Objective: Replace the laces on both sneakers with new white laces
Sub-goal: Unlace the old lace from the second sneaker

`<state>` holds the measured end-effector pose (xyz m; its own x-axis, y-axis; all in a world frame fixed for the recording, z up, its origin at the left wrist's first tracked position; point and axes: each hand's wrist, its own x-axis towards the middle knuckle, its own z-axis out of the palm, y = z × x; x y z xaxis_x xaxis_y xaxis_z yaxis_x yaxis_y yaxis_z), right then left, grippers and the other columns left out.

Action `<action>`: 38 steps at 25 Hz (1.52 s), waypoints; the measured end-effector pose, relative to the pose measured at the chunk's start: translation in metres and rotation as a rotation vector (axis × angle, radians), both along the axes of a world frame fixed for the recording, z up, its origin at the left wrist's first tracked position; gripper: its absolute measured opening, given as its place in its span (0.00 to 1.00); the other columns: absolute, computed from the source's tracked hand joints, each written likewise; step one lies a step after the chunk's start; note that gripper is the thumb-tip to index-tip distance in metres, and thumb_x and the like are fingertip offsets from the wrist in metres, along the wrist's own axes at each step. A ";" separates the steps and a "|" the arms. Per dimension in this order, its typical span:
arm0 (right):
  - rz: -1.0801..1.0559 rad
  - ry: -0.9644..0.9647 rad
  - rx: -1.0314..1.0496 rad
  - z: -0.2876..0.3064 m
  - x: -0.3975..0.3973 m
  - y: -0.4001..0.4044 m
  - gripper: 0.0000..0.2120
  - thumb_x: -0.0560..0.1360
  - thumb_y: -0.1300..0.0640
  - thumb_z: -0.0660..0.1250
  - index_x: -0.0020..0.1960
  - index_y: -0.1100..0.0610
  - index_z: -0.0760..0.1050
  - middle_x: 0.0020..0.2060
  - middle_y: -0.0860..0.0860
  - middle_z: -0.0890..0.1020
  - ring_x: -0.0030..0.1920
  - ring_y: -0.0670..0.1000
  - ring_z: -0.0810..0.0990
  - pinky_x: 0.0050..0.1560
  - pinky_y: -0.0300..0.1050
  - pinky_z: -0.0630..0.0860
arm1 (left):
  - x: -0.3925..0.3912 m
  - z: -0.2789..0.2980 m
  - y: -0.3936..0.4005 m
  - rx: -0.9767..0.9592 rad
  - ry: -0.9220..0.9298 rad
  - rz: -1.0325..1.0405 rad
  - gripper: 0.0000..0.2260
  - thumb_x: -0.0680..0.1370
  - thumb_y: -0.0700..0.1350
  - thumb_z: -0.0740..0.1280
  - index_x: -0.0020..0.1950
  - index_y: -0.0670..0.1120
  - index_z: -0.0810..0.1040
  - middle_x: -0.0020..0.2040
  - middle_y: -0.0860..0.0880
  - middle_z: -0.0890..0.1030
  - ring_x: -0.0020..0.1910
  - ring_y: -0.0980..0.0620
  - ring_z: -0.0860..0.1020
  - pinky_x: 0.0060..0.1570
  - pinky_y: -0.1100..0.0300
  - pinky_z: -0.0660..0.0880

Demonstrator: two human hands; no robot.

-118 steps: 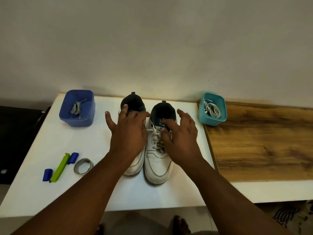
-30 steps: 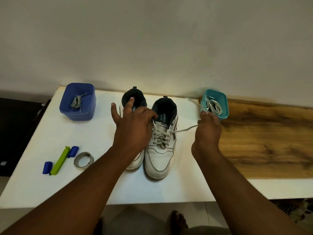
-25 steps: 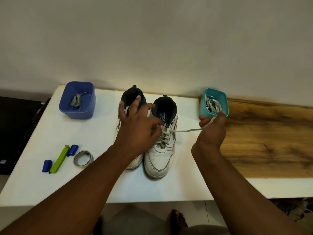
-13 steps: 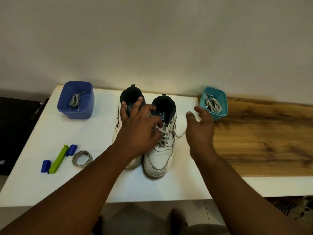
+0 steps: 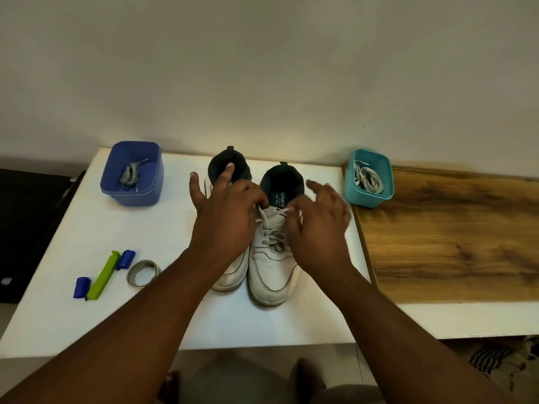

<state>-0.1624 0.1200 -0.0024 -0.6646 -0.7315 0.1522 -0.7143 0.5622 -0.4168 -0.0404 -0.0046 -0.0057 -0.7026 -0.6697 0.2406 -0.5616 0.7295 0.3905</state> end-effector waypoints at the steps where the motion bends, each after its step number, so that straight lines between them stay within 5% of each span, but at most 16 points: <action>1: -0.084 0.013 -0.048 0.001 -0.003 0.004 0.10 0.80 0.52 0.62 0.56 0.51 0.81 0.74 0.54 0.71 0.77 0.59 0.62 0.74 0.61 0.57 | 0.001 0.000 -0.001 0.006 0.004 0.010 0.11 0.77 0.43 0.68 0.52 0.59 0.81 0.63 0.56 0.80 0.80 0.46 0.59 0.73 0.31 0.41; 4: -0.140 -0.047 -0.117 0.003 -0.006 0.009 0.16 0.77 0.50 0.58 0.62 0.49 0.76 0.74 0.55 0.68 0.77 0.61 0.62 0.72 0.62 0.60 | 0.000 0.001 0.002 0.015 0.014 0.010 0.11 0.77 0.42 0.68 0.52 0.59 0.81 0.64 0.56 0.80 0.80 0.47 0.60 0.73 0.31 0.41; 8: 0.161 -0.028 0.077 -0.007 0.005 -0.003 0.16 0.80 0.52 0.64 0.66 0.44 0.78 0.81 0.53 0.60 0.83 0.59 0.45 0.79 0.62 0.44 | -0.002 0.001 0.003 0.004 -0.006 -0.005 0.12 0.78 0.42 0.66 0.55 0.59 0.80 0.65 0.56 0.79 0.80 0.47 0.58 0.73 0.31 0.41; 12: -0.045 -0.009 -0.162 -0.006 -0.007 -0.001 0.07 0.80 0.50 0.64 0.52 0.46 0.81 0.70 0.50 0.76 0.75 0.57 0.66 0.76 0.64 0.60 | 0.001 -0.001 0.001 0.006 0.007 0.005 0.11 0.78 0.43 0.66 0.54 0.60 0.80 0.64 0.57 0.80 0.80 0.46 0.60 0.73 0.31 0.42; 15: -0.411 -0.429 -0.447 -0.006 -0.028 0.004 0.09 0.74 0.45 0.59 0.45 0.43 0.78 0.56 0.50 0.80 0.59 0.55 0.77 0.64 0.65 0.74 | 0.000 0.000 0.002 0.016 0.015 0.008 0.11 0.78 0.43 0.66 0.53 0.60 0.80 0.63 0.58 0.80 0.79 0.47 0.60 0.72 0.31 0.42; 17: -0.578 -0.625 -0.488 -0.006 -0.030 0.004 0.09 0.72 0.44 0.59 0.46 0.41 0.77 0.57 0.52 0.78 0.59 0.57 0.77 0.65 0.67 0.74 | 0.000 -0.001 0.003 0.019 0.020 0.006 0.11 0.78 0.43 0.67 0.53 0.60 0.80 0.63 0.58 0.80 0.79 0.47 0.61 0.72 0.31 0.42; 19: -0.467 -0.517 -0.411 -0.004 -0.021 0.004 0.10 0.75 0.50 0.63 0.54 0.40 0.77 0.65 0.52 0.73 0.66 0.56 0.73 0.70 0.62 0.70 | 0.000 -0.001 0.002 0.022 0.022 0.005 0.11 0.78 0.43 0.67 0.53 0.60 0.80 0.63 0.58 0.80 0.79 0.47 0.61 0.72 0.31 0.43; 21: -0.133 -0.260 -0.239 -0.001 -0.010 0.003 0.16 0.78 0.54 0.68 0.64 0.42 0.77 0.74 0.52 0.69 0.76 0.56 0.64 0.75 0.59 0.62 | 0.000 -0.001 0.002 0.025 0.019 0.001 0.12 0.78 0.43 0.67 0.54 0.60 0.80 0.64 0.58 0.79 0.79 0.46 0.60 0.73 0.31 0.43; 23: 0.085 -0.083 -0.019 0.000 0.001 -0.003 0.12 0.79 0.52 0.69 0.62 0.42 0.81 0.78 0.51 0.66 0.81 0.58 0.54 0.78 0.61 0.51 | 0.000 -0.001 0.002 0.035 0.023 0.001 0.12 0.79 0.43 0.66 0.55 0.59 0.80 0.65 0.57 0.79 0.80 0.46 0.60 0.73 0.31 0.42; 25: 0.057 -0.011 0.048 -0.005 0.001 -0.003 0.07 0.80 0.51 0.68 0.55 0.43 0.83 0.76 0.50 0.69 0.81 0.58 0.56 0.78 0.62 0.50 | 0.000 -0.002 0.001 0.045 0.035 0.001 0.12 0.79 0.43 0.66 0.54 0.60 0.81 0.65 0.57 0.79 0.80 0.47 0.60 0.73 0.32 0.41; 28: -0.188 -0.160 -0.295 0.004 -0.014 0.004 0.05 0.81 0.53 0.66 0.50 0.47 0.80 0.63 0.49 0.78 0.67 0.52 0.73 0.71 0.59 0.66 | 0.000 -0.002 0.001 0.046 0.050 0.011 0.11 0.79 0.44 0.65 0.53 0.60 0.81 0.63 0.58 0.79 0.79 0.47 0.60 0.73 0.31 0.41; 30: -0.354 -0.587 -0.603 0.021 -0.020 0.006 0.09 0.81 0.55 0.63 0.43 0.51 0.77 0.49 0.50 0.79 0.51 0.46 0.76 0.57 0.50 0.72 | -0.001 -0.003 0.003 0.046 0.038 0.006 0.09 0.79 0.49 0.64 0.54 0.60 0.81 0.64 0.58 0.78 0.80 0.47 0.59 0.74 0.32 0.41; 32: -0.485 -0.838 -0.681 0.033 -0.021 0.007 0.18 0.82 0.54 0.61 0.35 0.53 0.76 0.45 0.55 0.82 0.45 0.44 0.78 0.46 0.43 0.69 | -0.003 -0.004 0.006 0.036 0.023 0.002 0.10 0.79 0.56 0.62 0.54 0.61 0.82 0.67 0.57 0.76 0.80 0.46 0.57 0.74 0.32 0.41; 34: -0.531 -0.855 -0.666 0.038 -0.015 0.007 0.26 0.83 0.48 0.60 0.28 0.51 0.77 0.45 0.59 0.84 0.43 0.46 0.79 0.44 0.44 0.68 | -0.005 -0.003 0.009 0.034 0.014 -0.012 0.14 0.78 0.62 0.60 0.52 0.61 0.83 0.71 0.55 0.73 0.81 0.45 0.54 0.74 0.33 0.40; 36: -0.613 -0.854 -0.687 0.036 -0.016 0.006 0.21 0.82 0.47 0.61 0.34 0.53 0.80 0.43 0.62 0.84 0.35 0.46 0.73 0.44 0.46 0.70 | -0.007 -0.003 0.012 0.019 -0.022 -0.046 0.15 0.77 0.64 0.61 0.51 0.62 0.84 0.75 0.54 0.69 0.81 0.44 0.51 0.74 0.32 0.40; 38: -0.644 -0.784 -0.672 0.026 -0.026 0.007 0.16 0.81 0.51 0.64 0.40 0.57 0.82 0.34 0.53 0.84 0.34 0.45 0.74 0.45 0.48 0.73 | -0.007 -0.005 0.014 -0.015 -0.078 -0.080 0.12 0.76 0.64 0.63 0.50 0.63 0.85 0.77 0.53 0.66 0.82 0.42 0.49 0.74 0.31 0.41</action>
<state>-0.1879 0.1266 0.0234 -0.9588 -0.1640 -0.2318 0.1919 0.2274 -0.9547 -0.0474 0.0097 -0.0106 -0.7705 -0.6075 0.1932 -0.5295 0.7786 0.3366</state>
